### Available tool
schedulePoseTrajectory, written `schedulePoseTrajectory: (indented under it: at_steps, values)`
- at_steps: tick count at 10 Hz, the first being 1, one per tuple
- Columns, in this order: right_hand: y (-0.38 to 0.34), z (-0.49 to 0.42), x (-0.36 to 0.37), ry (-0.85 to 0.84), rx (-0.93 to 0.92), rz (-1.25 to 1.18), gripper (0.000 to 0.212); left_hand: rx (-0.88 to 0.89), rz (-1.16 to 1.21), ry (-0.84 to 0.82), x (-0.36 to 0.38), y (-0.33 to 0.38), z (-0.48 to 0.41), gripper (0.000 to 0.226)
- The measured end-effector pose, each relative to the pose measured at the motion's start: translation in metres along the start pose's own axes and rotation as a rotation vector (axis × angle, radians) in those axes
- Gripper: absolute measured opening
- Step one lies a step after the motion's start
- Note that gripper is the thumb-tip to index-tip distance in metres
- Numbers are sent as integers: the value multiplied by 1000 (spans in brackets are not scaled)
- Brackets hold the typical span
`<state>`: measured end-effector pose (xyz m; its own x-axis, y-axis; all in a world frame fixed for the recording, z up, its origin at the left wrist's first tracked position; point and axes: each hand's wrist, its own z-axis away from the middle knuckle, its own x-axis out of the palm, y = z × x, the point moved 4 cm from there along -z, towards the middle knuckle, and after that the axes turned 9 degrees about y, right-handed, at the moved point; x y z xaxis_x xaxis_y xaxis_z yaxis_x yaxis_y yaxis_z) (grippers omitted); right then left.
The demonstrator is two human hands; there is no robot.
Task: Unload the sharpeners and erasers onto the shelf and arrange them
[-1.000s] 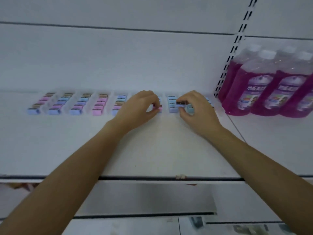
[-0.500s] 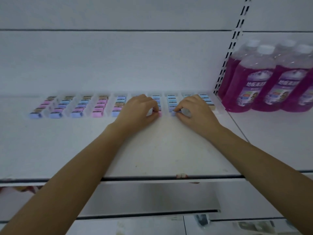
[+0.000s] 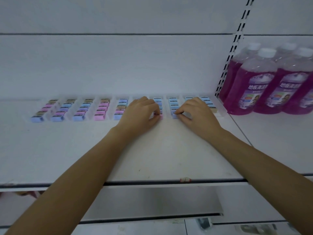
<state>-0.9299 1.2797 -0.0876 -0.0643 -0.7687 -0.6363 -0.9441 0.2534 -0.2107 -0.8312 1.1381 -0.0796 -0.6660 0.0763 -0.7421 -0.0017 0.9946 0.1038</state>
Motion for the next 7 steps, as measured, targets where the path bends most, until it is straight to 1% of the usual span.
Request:
schedulePoseTrajectory:
  at_steps: [2,3,4,5,6,7]
  values:
    - [-3,1,-2,3,7,-8,10,-3,5,15,-2,-1,2,15]
    - [-4,0,-5,43,29,-8,16,4,-21,53,-3,-4,2,29]
    - [-5,0,-5,45,3,22,30,-2,-52,32,-1,-6,3,38]
    - [-2,1,1,-19,-10,54,37,-9,-53,-10,2,-5,4,42]
    - [0,2,4,-37,-6,63,39,2,-43,-1,2,-6,4,44]
    - [0,3,4,6,-15,43,38,16,-12,24,4,-6,5,44]
